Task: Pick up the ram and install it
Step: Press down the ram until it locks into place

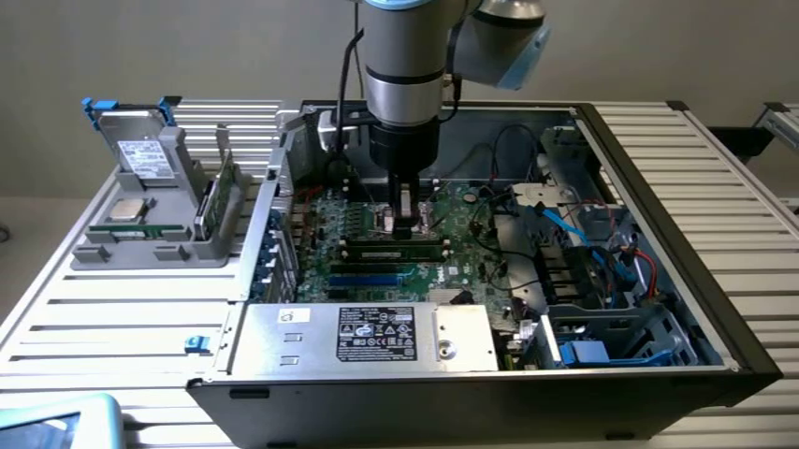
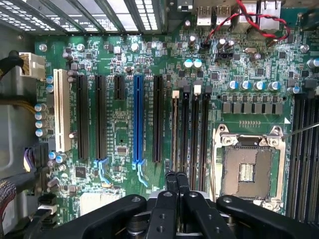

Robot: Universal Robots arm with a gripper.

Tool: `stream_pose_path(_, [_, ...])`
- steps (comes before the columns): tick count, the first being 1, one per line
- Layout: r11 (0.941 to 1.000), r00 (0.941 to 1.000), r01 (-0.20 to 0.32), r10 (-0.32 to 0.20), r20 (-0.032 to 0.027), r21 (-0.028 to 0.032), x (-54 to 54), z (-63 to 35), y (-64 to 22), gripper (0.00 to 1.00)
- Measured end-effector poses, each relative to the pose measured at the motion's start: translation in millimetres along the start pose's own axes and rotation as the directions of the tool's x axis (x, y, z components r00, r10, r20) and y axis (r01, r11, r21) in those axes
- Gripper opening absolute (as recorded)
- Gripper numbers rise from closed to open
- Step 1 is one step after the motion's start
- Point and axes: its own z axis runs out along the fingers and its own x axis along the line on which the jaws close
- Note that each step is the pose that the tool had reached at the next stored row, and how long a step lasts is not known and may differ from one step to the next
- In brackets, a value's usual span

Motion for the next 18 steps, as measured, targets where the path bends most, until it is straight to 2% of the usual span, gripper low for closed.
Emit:
stream_pose_path(10, [1.0000, 1.0000, -0.001, 0.001, -0.0001, -0.0001, 0.0, 0.0, -0.2, 0.11])
stream_pose_path(14, [0.9991, 0.9991, -0.042, 0.042, -0.0011, -0.0025, 0.0, 0.0, -0.2, 0.11])
stream_pose_path(18, [0.9949, 0.9949, -0.101, 0.101, -0.0024, -0.0056, 0.0, 0.1, -0.2, 0.11])
